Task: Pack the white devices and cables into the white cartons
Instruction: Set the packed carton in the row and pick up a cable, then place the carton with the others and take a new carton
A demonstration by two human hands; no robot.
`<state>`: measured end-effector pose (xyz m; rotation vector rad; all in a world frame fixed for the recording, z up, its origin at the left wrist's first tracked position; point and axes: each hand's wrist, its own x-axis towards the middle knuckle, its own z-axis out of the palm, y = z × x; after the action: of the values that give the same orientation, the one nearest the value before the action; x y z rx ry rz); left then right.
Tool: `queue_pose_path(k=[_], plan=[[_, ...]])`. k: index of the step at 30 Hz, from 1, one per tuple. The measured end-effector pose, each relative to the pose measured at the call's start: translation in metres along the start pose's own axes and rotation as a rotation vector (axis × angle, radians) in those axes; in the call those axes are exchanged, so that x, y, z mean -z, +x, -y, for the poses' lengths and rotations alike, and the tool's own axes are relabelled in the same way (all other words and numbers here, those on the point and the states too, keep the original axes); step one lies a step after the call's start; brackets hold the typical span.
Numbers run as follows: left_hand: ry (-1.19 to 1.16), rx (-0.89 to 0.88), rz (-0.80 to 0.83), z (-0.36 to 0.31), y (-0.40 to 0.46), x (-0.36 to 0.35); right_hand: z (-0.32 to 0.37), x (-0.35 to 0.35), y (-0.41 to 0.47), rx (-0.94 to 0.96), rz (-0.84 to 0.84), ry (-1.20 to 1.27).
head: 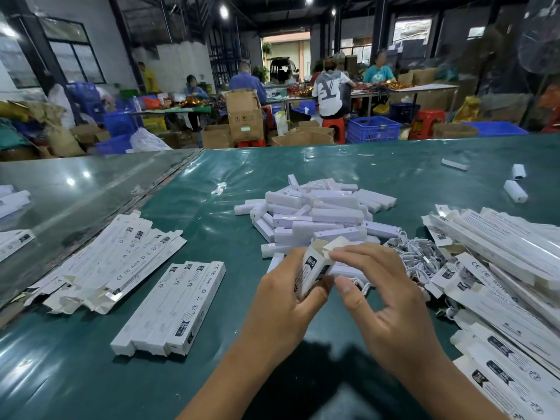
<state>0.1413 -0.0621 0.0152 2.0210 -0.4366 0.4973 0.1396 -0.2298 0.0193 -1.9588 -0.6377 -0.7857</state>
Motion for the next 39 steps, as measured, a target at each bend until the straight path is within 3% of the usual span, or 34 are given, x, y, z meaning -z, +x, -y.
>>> queue_pose_path(k=[3, 6, 10, 13, 21, 29, 39], plan=[[0.017, -0.047, 0.000, 0.001, -0.004, -0.001, 0.000, 0.000, 0.000, -0.037, -0.026, 0.016], [0.090, -0.102, 0.035, 0.001, -0.006, -0.004, 0.001, -0.001, 0.000, -0.190, -0.074, 0.171], [0.190, -0.163, 0.075, -0.004, -0.007, -0.009, 0.003, -0.005, 0.004, -0.466, -0.188, 0.579], [0.221, -0.193, 0.093, -0.006, -0.008, -0.010, 0.002, -0.006, 0.005, -0.651, -0.134, 0.734], [0.342, -0.072, 0.126, 0.001, -0.008, -0.008, 0.001, 0.001, 0.002, -0.396, 0.010, 0.367], [0.431, -0.205, 0.054, -0.003, -0.006, -0.007, -0.003, 0.003, 0.002, -0.416, -0.009, 0.252], [0.483, -0.247, 0.120, -0.001, -0.007, -0.006, -0.008, 0.006, 0.005, -0.366, 0.071, 0.229]])
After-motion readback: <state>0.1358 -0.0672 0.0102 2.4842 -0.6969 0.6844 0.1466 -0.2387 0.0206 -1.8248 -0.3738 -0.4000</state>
